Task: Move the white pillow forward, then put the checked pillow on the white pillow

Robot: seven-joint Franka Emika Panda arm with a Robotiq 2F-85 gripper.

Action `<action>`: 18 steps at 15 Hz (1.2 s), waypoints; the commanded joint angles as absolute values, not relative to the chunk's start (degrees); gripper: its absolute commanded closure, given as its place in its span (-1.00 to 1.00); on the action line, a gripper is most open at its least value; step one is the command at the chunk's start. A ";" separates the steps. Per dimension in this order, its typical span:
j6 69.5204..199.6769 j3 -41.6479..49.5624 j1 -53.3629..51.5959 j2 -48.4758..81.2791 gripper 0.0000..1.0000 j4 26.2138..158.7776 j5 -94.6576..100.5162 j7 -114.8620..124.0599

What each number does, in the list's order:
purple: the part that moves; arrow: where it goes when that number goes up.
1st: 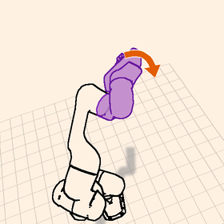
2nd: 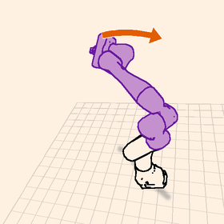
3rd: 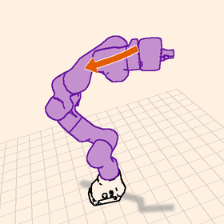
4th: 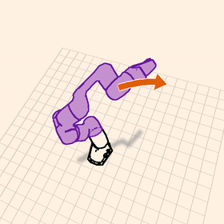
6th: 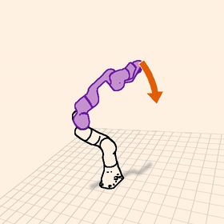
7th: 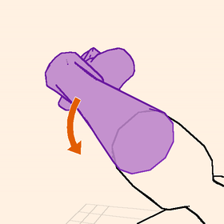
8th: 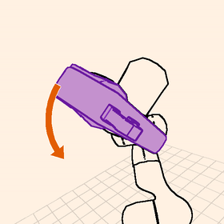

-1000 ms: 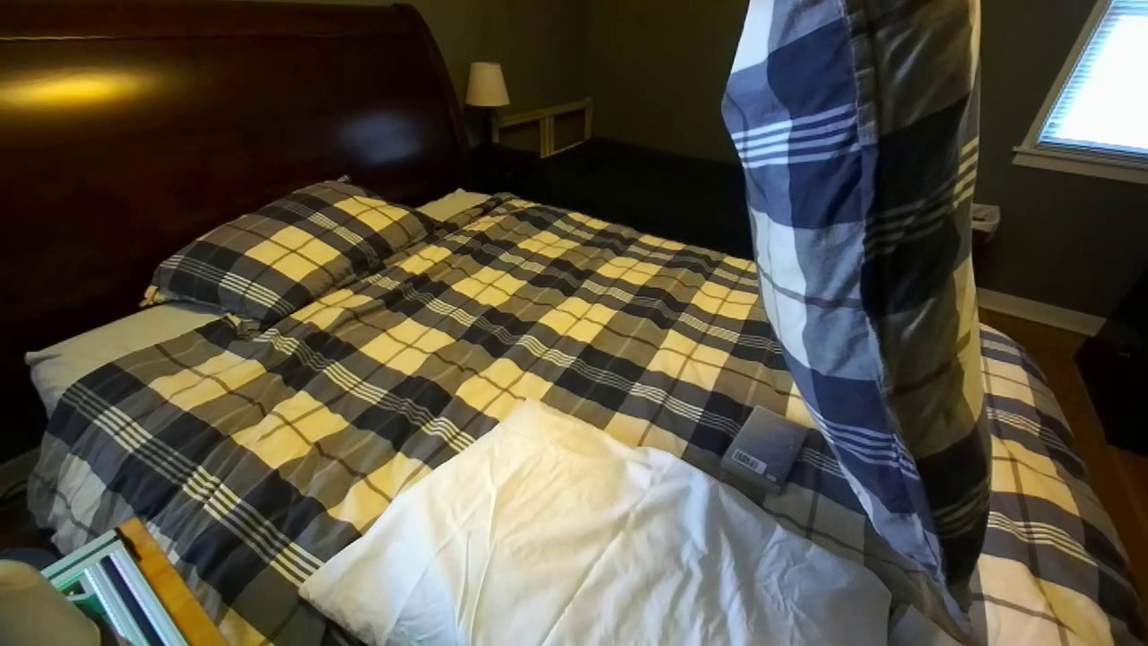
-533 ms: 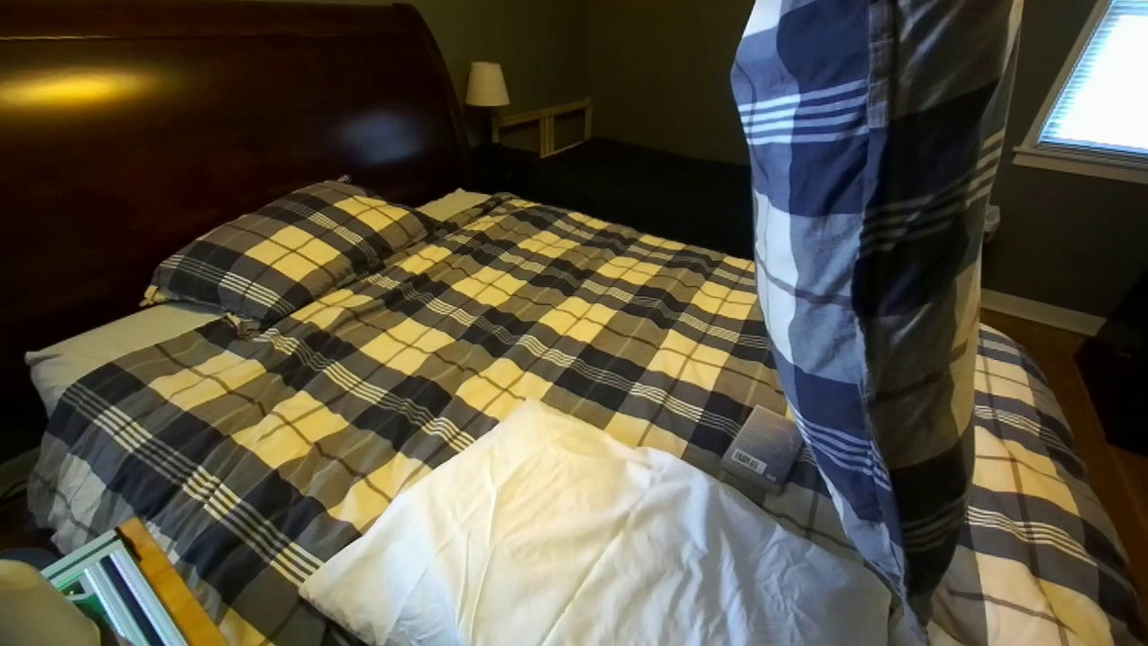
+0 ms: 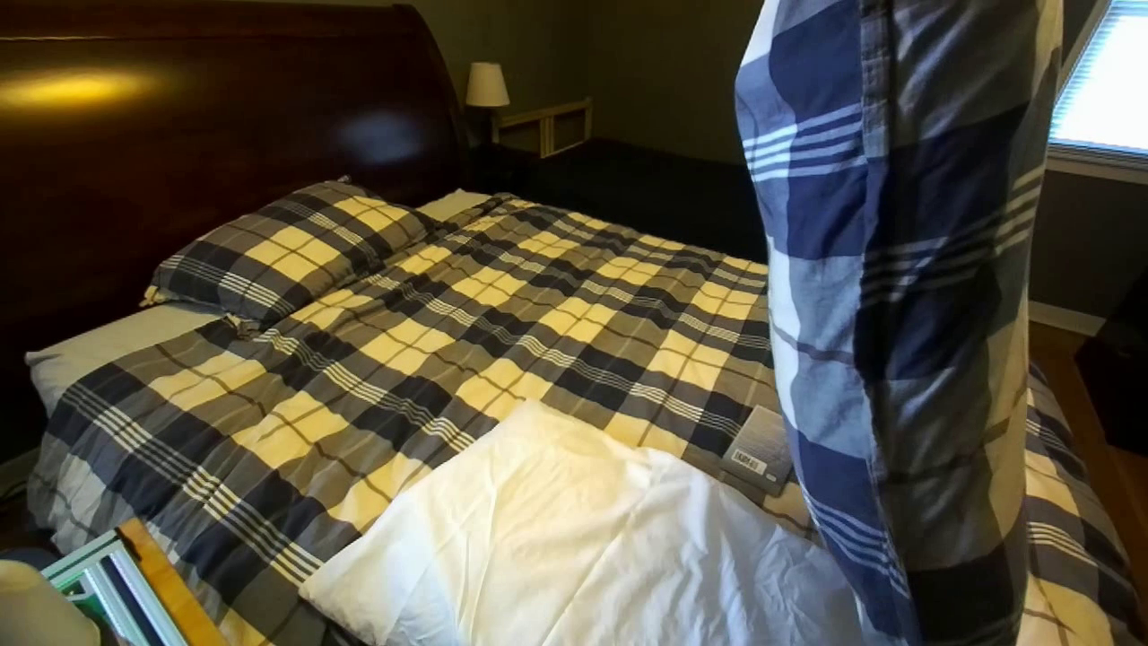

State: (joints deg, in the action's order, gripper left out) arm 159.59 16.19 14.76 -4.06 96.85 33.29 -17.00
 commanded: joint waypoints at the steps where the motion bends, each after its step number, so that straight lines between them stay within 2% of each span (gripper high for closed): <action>1: 158.30 15.33 15.08 -9.60 0.99 101.39 38.63 -13.84; 9: 154.52 14.79 15.32 -15.54 0.99 110.10 40.29 -15.54; 18: 154.55 16.13 17.80 -17.76 0.99 109.13 38.67 -17.22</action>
